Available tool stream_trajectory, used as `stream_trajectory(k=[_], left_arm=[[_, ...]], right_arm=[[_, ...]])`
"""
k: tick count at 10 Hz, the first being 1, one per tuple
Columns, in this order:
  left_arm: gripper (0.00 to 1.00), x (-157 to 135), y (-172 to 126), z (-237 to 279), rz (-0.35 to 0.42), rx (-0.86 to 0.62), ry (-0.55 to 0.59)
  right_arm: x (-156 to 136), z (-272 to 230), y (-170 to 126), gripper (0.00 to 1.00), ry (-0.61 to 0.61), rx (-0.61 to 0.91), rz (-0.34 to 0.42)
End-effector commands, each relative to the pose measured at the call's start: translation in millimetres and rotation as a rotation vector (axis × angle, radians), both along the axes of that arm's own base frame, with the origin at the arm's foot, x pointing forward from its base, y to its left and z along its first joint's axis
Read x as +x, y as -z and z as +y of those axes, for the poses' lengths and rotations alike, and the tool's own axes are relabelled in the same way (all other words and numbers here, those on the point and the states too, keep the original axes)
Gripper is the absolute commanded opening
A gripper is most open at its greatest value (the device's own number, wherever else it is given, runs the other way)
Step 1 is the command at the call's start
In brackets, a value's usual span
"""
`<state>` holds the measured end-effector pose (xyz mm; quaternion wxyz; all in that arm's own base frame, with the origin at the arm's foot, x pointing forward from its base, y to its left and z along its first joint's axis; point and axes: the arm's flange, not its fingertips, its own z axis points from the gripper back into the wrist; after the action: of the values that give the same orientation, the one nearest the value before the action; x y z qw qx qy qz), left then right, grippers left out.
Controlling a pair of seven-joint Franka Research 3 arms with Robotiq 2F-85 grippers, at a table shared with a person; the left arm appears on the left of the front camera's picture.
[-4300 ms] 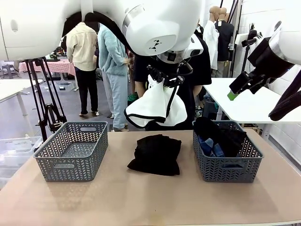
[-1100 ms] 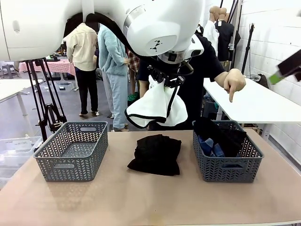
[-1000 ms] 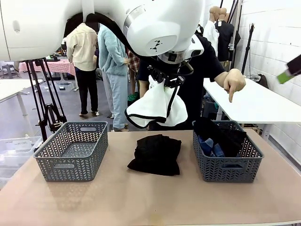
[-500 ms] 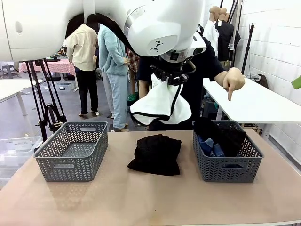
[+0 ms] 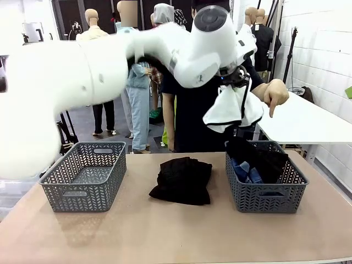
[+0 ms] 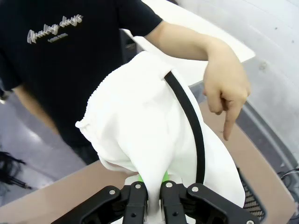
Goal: Sort the tops and bottoms.
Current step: Sort the clothes according to human instructions.
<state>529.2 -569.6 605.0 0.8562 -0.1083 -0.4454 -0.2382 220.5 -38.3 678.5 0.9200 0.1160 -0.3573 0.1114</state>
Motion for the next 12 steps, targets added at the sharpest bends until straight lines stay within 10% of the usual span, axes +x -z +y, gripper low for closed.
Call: stream_trajectory(k=[1, 2, 4, 9, 12], left_arm=[[0.0, -3.5, -8.1, -19.5, 0.155, -0.068, 0.013], [0.0, 0.0, 0.0, 0.0, 0.0, 0.0, 0.0], [0.0, 0.0, 0.0, 0.0, 0.0, 0.0, 0.0], [0.0, 5.2, 37.8, -82.5, 0.165, -0.175, 0.201], [0.0, 8.5, 54.8, -86.8, 0.293, -0.292, 0.086]], right_arm=[[0.4, 0.7, 2.7, 1.0, -0.008, 0.001, 0.008], [0.4, 0.7, 2.7, 1.0, -0.008, 0.001, 0.008], [0.4, 0.7, 2.7, 1.0, -0.008, 0.001, 0.008], [0.4, 0.7, 2.7, 1.0, -0.008, 0.001, 0.008], [0.4, 0.7, 2.7, 1.0, -0.008, 0.001, 0.008]])
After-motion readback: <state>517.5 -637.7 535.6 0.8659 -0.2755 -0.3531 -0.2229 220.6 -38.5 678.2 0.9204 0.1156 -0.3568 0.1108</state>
